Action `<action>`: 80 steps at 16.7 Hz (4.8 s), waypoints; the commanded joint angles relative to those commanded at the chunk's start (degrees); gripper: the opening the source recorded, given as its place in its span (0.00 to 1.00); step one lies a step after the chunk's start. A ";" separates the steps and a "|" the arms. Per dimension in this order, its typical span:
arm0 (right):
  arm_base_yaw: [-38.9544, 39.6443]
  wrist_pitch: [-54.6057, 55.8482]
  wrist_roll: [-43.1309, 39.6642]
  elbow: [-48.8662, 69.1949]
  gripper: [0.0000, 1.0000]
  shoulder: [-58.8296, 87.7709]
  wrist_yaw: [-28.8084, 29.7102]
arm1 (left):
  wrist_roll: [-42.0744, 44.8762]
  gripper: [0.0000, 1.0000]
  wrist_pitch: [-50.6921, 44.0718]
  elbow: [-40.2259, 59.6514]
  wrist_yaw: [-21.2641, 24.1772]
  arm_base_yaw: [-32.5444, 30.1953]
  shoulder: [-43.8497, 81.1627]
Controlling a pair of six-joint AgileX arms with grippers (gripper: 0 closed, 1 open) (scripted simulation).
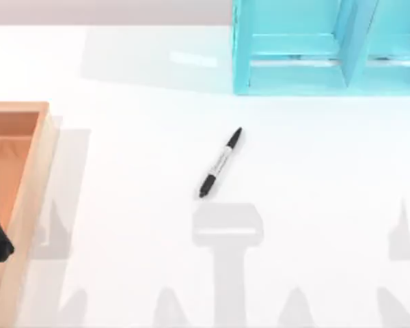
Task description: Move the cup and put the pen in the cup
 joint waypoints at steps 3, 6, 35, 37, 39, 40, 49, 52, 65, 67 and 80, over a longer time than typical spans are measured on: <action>0.00 0.00 0.00 0.00 1.00 0.00 0.00 | 0.10 1.00 -0.57 0.60 0.00 0.09 0.61; 0.00 0.00 0.00 0.00 1.00 0.00 0.00 | 0.92 1.00 -5.28 5.79 -0.02 0.84 6.06; 0.00 0.00 0.00 0.00 1.00 0.00 0.00 | 12.85 1.00 -72.58 83.61 -0.12 11.31 101.19; 0.00 0.00 0.00 0.00 1.00 0.00 0.00 | 12.87 1.00 -69.33 80.94 -0.11 11.42 101.95; 0.00 0.00 0.00 0.00 1.00 0.00 0.00 | 12.96 1.00 -63.87 77.15 -0.11 11.52 103.16; 0.00 0.00 0.00 0.00 1.00 0.00 0.00 | 13.04 1.00 -60.74 75.01 -0.10 11.55 103.88; 0.00 0.00 0.00 0.00 1.00 0.00 0.00 | 13.27 1.00 -51.48 67.66 -0.10 11.76 106.20; 0.00 0.00 0.00 0.00 1.00 0.00 0.00 | 13.27 0.77 -51.48 67.66 -0.10 11.76 106.20; 0.00 0.00 0.00 0.00 1.00 0.00 0.00 | 13.27 0.00 -51.48 67.66 -0.10 11.76 106.20; 0.00 0.00 0.00 0.00 1.00 0.00 0.00 | 13.27 0.00 -51.48 67.66 -0.10 11.76 106.20; 0.00 0.00 0.00 0.00 1.00 0.00 0.00 | 7.25 0.00 -64.34 79.71 0.68 10.37 105.58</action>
